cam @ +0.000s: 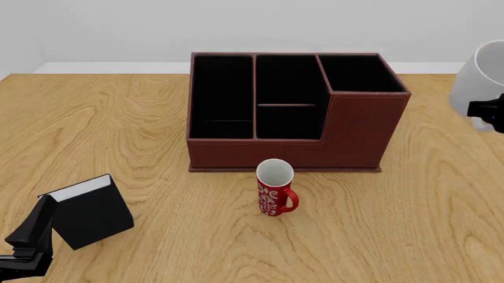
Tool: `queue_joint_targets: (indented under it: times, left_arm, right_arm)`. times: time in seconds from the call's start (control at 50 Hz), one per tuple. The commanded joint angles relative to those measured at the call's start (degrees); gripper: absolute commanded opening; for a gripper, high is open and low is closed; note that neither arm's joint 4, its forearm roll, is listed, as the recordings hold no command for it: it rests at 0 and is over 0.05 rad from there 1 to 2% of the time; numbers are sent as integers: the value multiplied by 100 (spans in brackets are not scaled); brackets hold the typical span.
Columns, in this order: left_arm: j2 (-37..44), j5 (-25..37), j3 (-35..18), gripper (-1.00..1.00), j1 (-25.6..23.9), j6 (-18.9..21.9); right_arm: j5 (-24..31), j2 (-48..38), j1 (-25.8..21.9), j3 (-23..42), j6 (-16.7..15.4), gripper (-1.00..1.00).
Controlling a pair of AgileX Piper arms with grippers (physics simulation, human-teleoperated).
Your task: Pick up the white mug and place it to the right of the caddy.
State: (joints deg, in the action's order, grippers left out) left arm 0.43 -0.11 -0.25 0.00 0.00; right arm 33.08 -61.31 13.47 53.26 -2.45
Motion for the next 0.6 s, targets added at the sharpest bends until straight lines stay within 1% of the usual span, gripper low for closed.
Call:
queue_joint_targets:
  times: [0.02,0.04,0.1,0.12,0.16,0.18,0.22,0.38,0.44,0.54,0.6]
  left_arm:
    - [0,0,0,100,0,0]
    - [0,0,0,100,0,0]
    - [0,0,0,100,0,0]
    - [0,0,0,100,0,0]
    - [0,0,0,100,0,0]
    - [0,0,0,100,0,0]
    - [0,0,0,100,0,0]
    - [0,0,0,100,0,0]
    - [0,0,0,100,0,0]
    - [0,0,0,100,0,0]
    - [0,0,0,100,0,0]
  right_arm:
    - [124,-457,93,702,-143,-100]
    - [145,-499,99,783,-183,-100]
    - [245,-629,11,993,-124,-100]
    - [271,-651,-19,1080,-192,-100]
    - [312,-702,-126,1198,-222,-100]
    - [326,-741,-95,1226,-203,-100]
    - [330,-845,-96,1370,-282,-100]
    - [318,-1180,-52,1595,-253,-100]
    - [358,-1336,-135,1684,-265,-100]
    - [404,-1524,-119,1866,-311,-100]
    - [432,-1625,-124,1949,-282,-100]
